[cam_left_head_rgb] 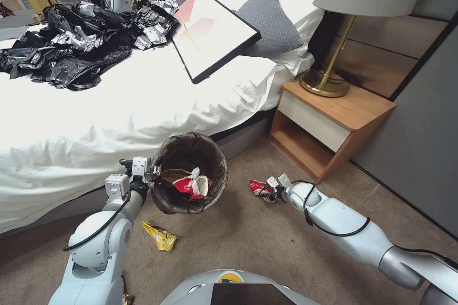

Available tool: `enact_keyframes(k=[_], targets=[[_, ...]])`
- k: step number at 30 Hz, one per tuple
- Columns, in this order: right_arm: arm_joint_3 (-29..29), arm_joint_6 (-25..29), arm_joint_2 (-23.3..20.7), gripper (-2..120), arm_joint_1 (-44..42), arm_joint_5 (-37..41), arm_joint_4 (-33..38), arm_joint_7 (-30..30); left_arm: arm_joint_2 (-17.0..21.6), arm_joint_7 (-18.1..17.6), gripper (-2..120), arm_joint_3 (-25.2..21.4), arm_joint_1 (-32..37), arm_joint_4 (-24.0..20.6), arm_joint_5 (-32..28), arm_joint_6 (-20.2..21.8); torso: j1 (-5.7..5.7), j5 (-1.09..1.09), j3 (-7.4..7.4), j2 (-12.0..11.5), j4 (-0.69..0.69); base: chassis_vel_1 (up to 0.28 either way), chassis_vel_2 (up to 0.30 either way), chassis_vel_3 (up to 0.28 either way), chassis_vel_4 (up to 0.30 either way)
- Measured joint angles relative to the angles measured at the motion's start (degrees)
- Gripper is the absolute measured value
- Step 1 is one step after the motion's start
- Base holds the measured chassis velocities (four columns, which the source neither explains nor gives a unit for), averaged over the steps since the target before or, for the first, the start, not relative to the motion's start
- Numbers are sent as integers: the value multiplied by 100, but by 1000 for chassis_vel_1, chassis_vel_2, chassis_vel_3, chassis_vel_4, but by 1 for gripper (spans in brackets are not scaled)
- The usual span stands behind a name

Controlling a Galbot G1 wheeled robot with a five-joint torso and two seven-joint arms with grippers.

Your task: Pick up the trash bin, then pick up the garbage from the floor and place it into the trash bin.

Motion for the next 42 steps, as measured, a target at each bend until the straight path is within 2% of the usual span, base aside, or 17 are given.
enact_keyframes(k=[2, 4, 5, 7, 12, 17, 22, 25, 26, 29, 31, 36, 38, 40, 42], targets=[[26, 14, 7, 43, -24, -16, -3, -5, 4, 2, 0, 0, 0, 2, 0, 0, 0, 0, 0, 0, 0, 0, 0, 0, 0], [162, 81, 44, 32, -146, -146, -6, -41, 24, 5, 0, -10, 2, 6, 1, 0, 0, 0, 0, 0, 1, 0, 0, 0, 0], [162, 81, 44, 32, -146, -146, -6, -41, 24, 5, 0, -10, 2, 6, 1, 0, 0, 0, 0, 0, 1, 0, 0, 0, 0], [298, 121, 79, 22, -261, -234, -5, -50, 38, 9, 0, -14, 11, 6, -1, 0, 0, 0, 0, 0, 0, 0, 0, 0, 0], [646, 204, 115, 7, -460, -312, 133, -47, 45, 10, 0, -13, 15, -5, -3, 0, 0, 1, 0, 0, 0, 0, 0, 0, 0], [1037, 468, 116, 6, -629, -249, 531, -86, 44, 7, 0, -10, 19, -31, -9, 0, 0, 1, 0, 0, 1, 0, 0, 0, 0], [1549, 732, 78, 6, -939, -145, 1208, -97, 48, -2, 0, -12, -3, -42, -23, 0, 0, 0, 0, 0, 1, 0, 0, 0, 0], [2105, 1116, 126, 6, -1300, -147, 2155, -3, 30, -14, 0, 16, -1, -34, -20, 0, 0, 0, 0, 0, -1, 0, 0, 0, 0], [2105, 1116, 126, 6, -1300, -147, 2155, -3, 30, -14, 0, 16, -1, -34, -20, 0, 0, 0, 0, 0, -1, 0, 0, 0, 0], [2440, 1083, 329, 6, -1506, -104, 3138, 295, 5, -19, 0, 48, 11, -33, 7, 0, 0, 0, 0, 0, 0, 0, 0, 0, 0], [2475, 1049, 366, 6, -1531, -82, 3336, 350, 3, -20, 0, 52, 12, -33, 11, 0, 0, -1, 0, 0, 1, 0, 0, 0, 0], [2499, 829, 392, 6, -1618, 192, 4568, 651, 6, -19, 0, 66, 29, -35, 54, -1, 0, -1, 0, 0, 1, 0, 0, 0, 0], [2498, 825, 387, 6, -1622, 201, 4611, 655, 5, -18, 0, 66, 31, -35, 56, -1, 0, -1, 0, 0, 1, 0, 0, 0, 0], [2467, 730, 316, 6, -1658, 443, 5270, 708, -10, -11, 0, 79, 54, -31, 93, 0, 0, -1, 0, 0, 0, 0, 0, 0, 0], [2434, 722, 299, 6, -1653, 495, 5361, 702, -16, -10, 0, 85, 52, -27, 99, -1, 0, -1, 0, 0, 0, 0, 0, 0, 0]])
